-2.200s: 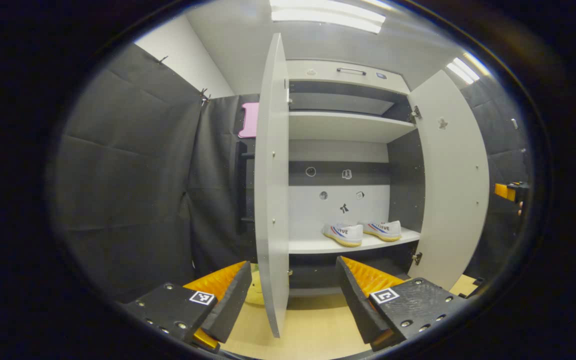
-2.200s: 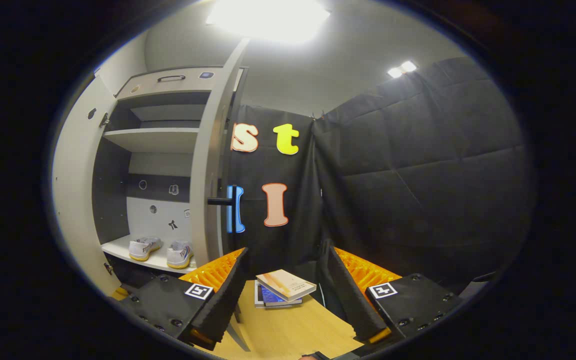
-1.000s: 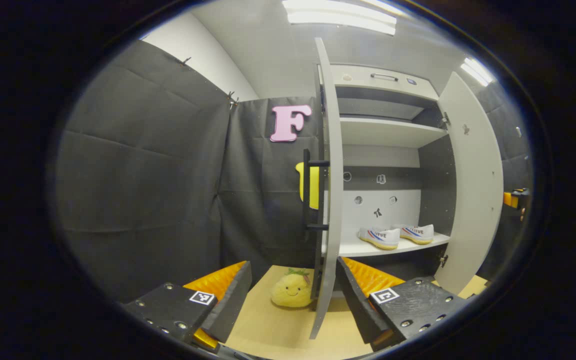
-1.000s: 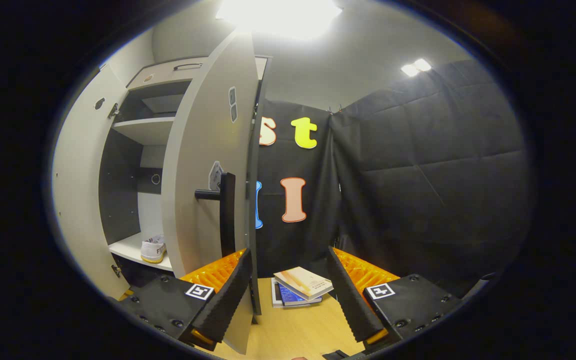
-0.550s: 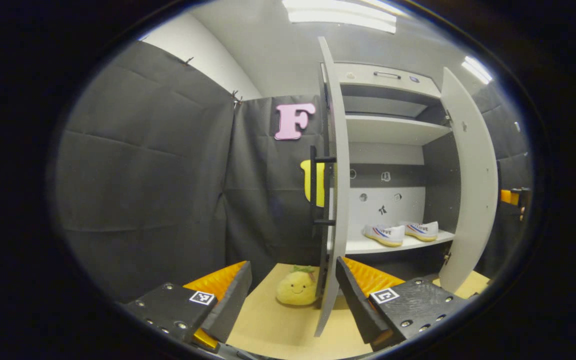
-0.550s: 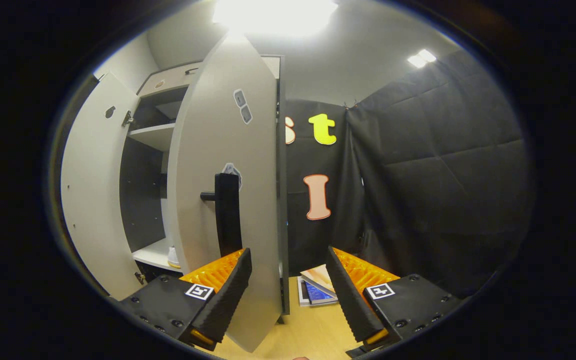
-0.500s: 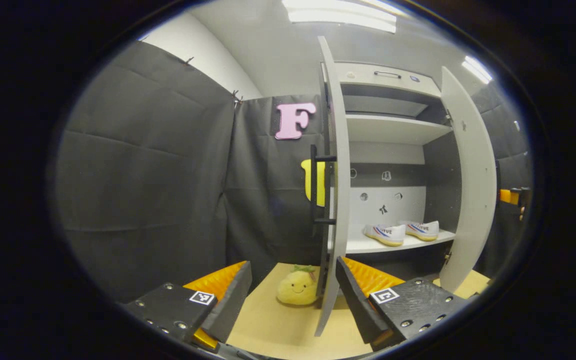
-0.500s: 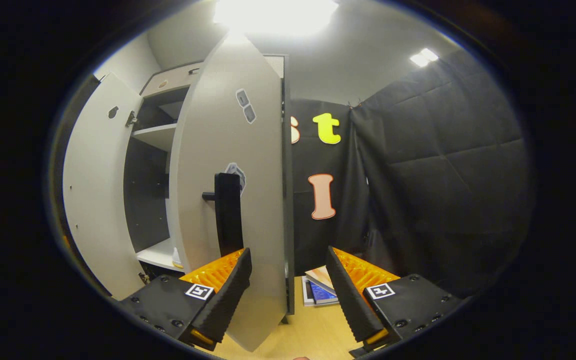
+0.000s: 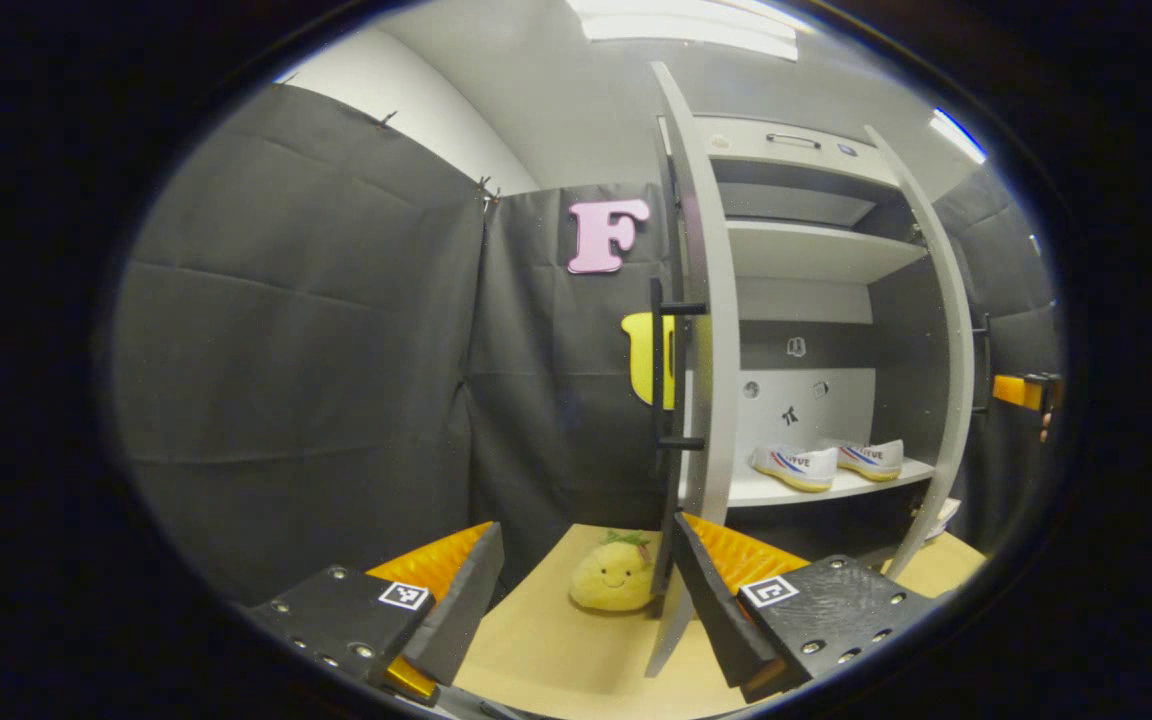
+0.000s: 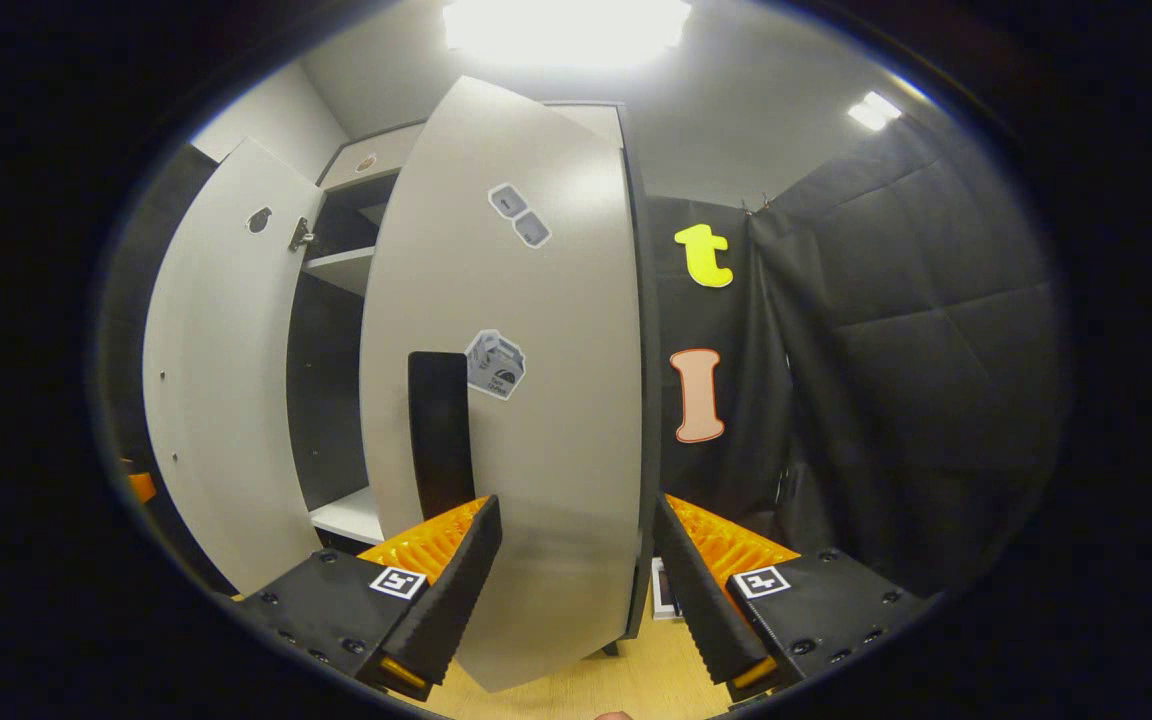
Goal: Grab one shoe with the right hand and put it into the shoe cabinet, grab the other shoe with the left hand and put it into the shoe cabinet; then close the right door with the right hand and the left door with the left hand.
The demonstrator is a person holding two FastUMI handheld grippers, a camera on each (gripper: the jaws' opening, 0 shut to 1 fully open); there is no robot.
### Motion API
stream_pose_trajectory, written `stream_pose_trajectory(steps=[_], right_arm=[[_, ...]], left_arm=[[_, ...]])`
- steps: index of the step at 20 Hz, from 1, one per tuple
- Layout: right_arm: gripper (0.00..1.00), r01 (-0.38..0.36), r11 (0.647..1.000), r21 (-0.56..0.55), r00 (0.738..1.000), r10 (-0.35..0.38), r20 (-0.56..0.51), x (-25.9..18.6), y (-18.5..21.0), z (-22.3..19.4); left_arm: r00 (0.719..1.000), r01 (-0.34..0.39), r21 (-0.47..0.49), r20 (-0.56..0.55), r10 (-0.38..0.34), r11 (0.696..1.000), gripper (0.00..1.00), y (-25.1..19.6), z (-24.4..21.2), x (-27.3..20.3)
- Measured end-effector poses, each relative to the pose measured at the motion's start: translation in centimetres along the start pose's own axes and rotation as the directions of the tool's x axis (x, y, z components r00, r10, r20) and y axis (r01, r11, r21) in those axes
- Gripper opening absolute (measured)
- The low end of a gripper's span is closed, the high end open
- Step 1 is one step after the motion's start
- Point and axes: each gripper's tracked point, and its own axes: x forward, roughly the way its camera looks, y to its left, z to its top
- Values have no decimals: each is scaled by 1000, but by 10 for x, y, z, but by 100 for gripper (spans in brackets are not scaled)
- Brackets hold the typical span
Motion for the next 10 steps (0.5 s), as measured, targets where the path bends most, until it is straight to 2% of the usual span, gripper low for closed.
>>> stream_pose_trajectory(steps=[7, 10], right_arm=[[93, 33, 999, -15, 999, -33, -22, -9, -23, -13], [93, 53, 998, -20, 998, -54, -41, -16, -35, -23]], left_arm=[[996, -79, 3, 29, 79, 997, 100, 38, 22, 45], [996, -78, -26, 49, 79, 997, 100, 42, 38, 63]])
